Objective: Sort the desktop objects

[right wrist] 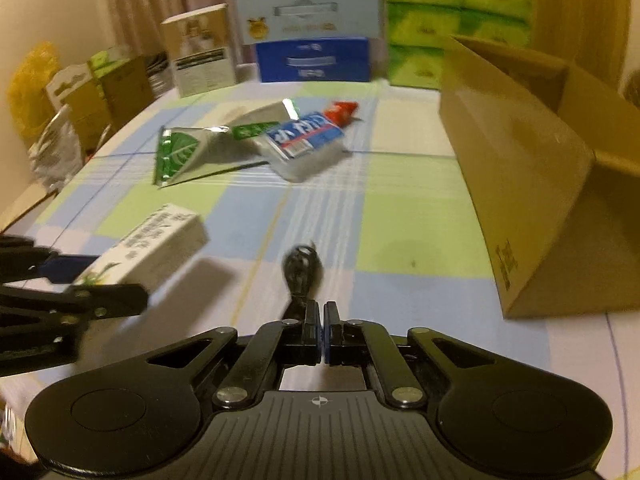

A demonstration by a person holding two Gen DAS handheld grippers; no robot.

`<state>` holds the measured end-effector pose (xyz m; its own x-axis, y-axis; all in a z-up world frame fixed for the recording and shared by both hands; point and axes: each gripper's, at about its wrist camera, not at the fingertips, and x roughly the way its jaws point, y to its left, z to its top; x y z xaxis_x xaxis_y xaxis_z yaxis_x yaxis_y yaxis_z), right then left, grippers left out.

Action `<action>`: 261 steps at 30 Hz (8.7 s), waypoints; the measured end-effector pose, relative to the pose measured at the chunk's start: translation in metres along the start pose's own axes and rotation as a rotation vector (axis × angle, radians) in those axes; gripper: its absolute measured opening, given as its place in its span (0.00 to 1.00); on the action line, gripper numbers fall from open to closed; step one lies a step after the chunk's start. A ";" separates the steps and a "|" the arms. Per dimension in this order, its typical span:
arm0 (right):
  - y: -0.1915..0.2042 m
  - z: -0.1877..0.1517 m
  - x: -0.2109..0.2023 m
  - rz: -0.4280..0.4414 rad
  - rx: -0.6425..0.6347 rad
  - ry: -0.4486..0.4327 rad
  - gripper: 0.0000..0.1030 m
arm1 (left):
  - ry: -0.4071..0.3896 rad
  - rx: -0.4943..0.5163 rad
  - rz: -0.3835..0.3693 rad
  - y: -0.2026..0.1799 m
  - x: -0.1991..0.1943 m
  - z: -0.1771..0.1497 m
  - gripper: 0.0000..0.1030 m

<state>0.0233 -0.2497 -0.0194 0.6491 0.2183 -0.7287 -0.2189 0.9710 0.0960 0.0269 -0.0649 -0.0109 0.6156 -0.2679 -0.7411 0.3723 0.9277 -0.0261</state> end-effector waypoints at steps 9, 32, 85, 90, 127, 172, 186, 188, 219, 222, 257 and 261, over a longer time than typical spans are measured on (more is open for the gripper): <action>0.000 0.008 0.005 0.041 0.045 -0.058 0.37 | -0.006 -0.055 0.004 0.018 0.008 0.002 0.32; 0.019 0.004 0.024 -0.008 -0.041 -0.045 0.11 | 0.038 -0.034 0.020 0.017 0.042 0.004 0.33; -0.216 0.114 -0.093 -0.197 0.122 -0.231 0.11 | -0.134 0.050 -0.267 -0.190 0.046 0.206 0.32; -0.226 0.115 -0.083 -0.192 0.143 -0.218 0.11 | -0.143 0.020 -0.267 -0.190 0.059 0.210 0.32; -0.125 0.121 -0.120 -0.073 0.083 -0.226 0.57 | -0.161 -0.063 -0.106 -0.063 -0.016 0.129 0.55; 0.008 0.087 -0.039 0.084 -0.032 -0.098 0.82 | -0.102 -0.160 0.111 0.079 -0.039 0.034 0.83; 0.008 0.083 0.026 0.115 0.046 -0.056 0.86 | -0.086 -0.082 0.148 0.100 0.010 0.046 0.84; 0.007 0.085 0.034 0.118 0.046 -0.049 0.86 | -0.084 -0.062 0.140 0.102 0.018 0.051 0.84; -0.007 0.148 0.150 0.103 0.127 0.035 0.65 | 0.049 0.307 -0.119 0.128 0.130 0.146 0.84; -0.015 0.144 0.144 0.076 0.091 0.046 0.65 | 0.096 0.340 -0.153 0.125 0.142 0.154 0.84; 0.007 0.033 0.022 0.083 -0.108 0.094 0.65 | 0.380 -0.031 -0.168 0.069 0.059 0.066 0.58; 0.012 0.026 0.020 0.065 -0.113 0.078 0.70 | 0.344 -0.113 -0.161 0.077 0.059 0.070 0.66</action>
<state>0.0524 -0.2316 -0.0155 0.5732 0.2679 -0.7744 -0.3419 0.9370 0.0711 0.1408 -0.0277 -0.0100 0.2801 -0.3274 -0.9024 0.3545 0.9089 -0.2197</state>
